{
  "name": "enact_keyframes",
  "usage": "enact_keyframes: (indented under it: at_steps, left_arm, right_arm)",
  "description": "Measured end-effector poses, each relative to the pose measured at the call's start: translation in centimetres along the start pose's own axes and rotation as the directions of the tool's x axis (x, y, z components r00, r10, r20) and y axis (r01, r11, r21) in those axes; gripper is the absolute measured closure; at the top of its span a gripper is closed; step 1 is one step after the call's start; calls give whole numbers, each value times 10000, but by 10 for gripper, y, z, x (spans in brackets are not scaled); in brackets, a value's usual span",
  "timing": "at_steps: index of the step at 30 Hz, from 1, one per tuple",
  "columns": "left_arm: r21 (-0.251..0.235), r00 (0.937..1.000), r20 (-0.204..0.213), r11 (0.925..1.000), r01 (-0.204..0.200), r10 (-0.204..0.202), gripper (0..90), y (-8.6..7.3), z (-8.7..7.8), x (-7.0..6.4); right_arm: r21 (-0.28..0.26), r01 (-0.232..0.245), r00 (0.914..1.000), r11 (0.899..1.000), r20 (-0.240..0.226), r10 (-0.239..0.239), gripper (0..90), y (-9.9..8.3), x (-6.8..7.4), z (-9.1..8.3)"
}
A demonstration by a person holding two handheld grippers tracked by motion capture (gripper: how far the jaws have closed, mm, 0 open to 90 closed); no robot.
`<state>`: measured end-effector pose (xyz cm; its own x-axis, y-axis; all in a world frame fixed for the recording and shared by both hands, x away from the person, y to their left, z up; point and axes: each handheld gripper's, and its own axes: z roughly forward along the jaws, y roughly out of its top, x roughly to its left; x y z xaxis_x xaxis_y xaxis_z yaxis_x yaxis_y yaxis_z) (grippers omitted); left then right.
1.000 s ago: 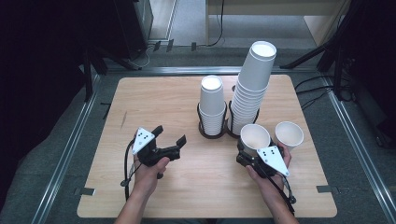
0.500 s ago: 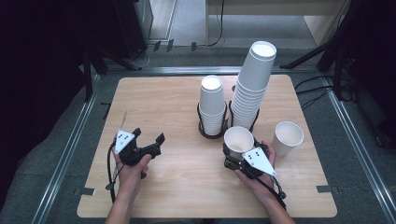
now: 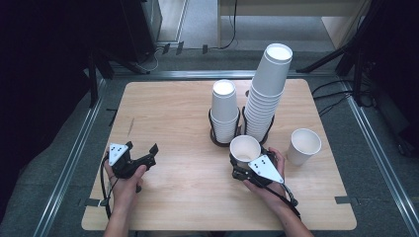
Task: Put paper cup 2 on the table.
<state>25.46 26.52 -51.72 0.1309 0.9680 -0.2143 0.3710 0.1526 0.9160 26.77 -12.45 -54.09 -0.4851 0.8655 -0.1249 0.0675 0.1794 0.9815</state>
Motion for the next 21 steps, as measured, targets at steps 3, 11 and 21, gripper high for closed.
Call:
enact_keyframes:
  at_steps: [3, 11, 21]
  left_arm:
    - [-9, 9999, -63, 9999, 138, -138, 15, 0, -1, 3]
    - [79, 9996, -247, 9999, 118, -116, 15, -2, 0, 7]
    - [264, 9993, -317, 9995, 195, -186, 15, -7, 5, 10]
  right_arm:
    - [99, 15, 10000, 9999, -82, -14, 110, -2, 1, 1]
    - [431, -96, 9998, 9990, -197, 104, 107, -3, 0, 3]
    - [784, -485, 9977, 9957, -441, 520, 107, 0, -3, 1]
